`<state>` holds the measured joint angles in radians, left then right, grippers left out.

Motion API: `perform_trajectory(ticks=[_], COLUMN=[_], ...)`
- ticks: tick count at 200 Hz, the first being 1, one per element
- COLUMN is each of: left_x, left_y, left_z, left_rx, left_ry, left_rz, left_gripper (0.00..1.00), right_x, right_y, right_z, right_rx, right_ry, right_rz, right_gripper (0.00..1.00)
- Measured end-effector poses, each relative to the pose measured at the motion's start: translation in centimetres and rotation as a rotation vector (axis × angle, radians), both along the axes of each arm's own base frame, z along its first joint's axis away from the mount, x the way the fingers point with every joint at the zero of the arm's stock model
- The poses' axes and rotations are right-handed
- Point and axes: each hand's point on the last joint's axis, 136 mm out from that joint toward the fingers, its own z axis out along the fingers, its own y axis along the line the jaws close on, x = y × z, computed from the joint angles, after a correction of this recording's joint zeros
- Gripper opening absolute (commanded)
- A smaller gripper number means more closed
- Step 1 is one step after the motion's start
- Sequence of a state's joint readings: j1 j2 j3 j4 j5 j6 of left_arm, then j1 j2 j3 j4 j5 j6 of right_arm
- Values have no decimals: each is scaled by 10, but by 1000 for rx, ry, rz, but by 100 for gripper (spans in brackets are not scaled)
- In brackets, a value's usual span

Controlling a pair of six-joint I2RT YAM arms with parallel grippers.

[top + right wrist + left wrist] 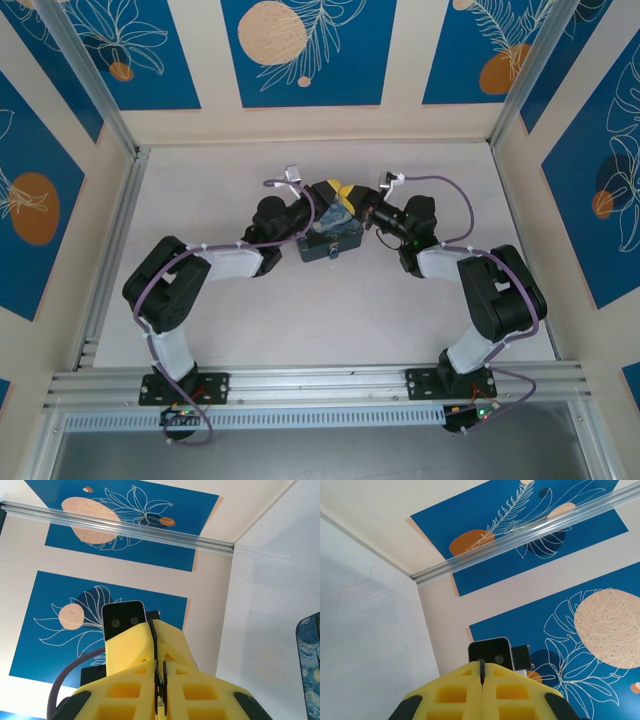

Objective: Unlock the padlock with the key

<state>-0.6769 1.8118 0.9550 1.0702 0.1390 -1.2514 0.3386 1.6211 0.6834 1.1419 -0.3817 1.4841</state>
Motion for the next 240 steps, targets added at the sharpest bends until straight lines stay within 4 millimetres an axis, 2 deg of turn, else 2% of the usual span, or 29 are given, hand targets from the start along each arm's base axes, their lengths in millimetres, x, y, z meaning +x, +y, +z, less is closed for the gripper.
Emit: perform_trajectory(ticks=[11, 41, 60, 82, 111, 140, 181, 240], left_x=[1, 1, 1, 2, -2, -7, -17, -43], left_y=[1, 1, 1, 1, 7, 18, 27, 32], left_z=[0, 0, -1, -11, -22, -16, -7, -36], left_rx=[-1, -4, 0, 30, 68, 96, 159, 343], left_ry=[1, 4, 6, 37, 84, 102, 108, 196], left_rz=[6, 9, 9, 10, 20, 27, 15, -73], left_gripper=[0, 1, 22, 49, 64, 68, 70, 76], right_x=[0, 0, 0, -2, -5, -9, -17, -38], right_y=[0, 0, -1, -3, -8, -13, -19, -32], right_z=[0, 0, 0, -1, -10, -19, -18, -27], right_rx=[3, 5, 5, 3, -6, -20, -36, -103], right_ry=[3, 5, 5, 3, 21, 40, 32, 34], right_rz=[0, 0, 1, 12, 19, 22, 23, 19], right_gripper=[0, 0, 0, 0, 0, 0, 0, 0])
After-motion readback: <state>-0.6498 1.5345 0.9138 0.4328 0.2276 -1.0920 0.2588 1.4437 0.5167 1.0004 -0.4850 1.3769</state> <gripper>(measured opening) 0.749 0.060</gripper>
